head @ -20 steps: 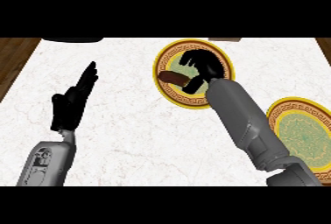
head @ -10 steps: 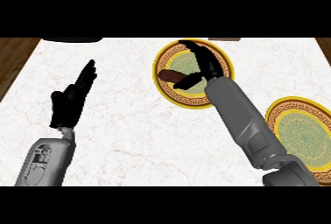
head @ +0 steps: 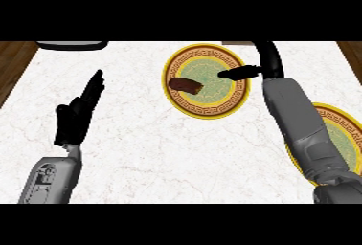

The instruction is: Pick the sweet potato from the plate and place it in the plate

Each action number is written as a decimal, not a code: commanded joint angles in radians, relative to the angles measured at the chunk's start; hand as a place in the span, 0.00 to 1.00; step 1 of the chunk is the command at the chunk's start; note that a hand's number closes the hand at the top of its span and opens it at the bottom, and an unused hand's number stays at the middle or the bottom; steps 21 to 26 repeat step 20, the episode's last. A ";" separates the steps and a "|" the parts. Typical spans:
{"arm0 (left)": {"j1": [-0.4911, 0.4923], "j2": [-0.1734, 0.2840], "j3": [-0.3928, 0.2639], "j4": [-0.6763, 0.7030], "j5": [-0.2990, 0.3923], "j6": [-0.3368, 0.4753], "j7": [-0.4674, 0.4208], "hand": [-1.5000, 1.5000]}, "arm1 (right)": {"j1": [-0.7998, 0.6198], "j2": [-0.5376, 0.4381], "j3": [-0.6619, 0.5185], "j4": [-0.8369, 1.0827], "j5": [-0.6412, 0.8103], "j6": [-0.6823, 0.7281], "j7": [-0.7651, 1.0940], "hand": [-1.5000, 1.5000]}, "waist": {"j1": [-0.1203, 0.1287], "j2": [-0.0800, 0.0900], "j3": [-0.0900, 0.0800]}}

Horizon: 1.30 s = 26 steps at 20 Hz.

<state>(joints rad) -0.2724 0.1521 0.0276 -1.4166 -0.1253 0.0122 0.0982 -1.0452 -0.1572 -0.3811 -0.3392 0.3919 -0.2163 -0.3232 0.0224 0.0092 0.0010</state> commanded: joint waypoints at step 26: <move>0.003 -0.028 -0.016 -0.026 -0.022 0.002 0.009 0.50 | 0.162 -0.389 -0.089 0.140 -0.103 0.357 -0.250 0.00 | 0.016 0.006 0.002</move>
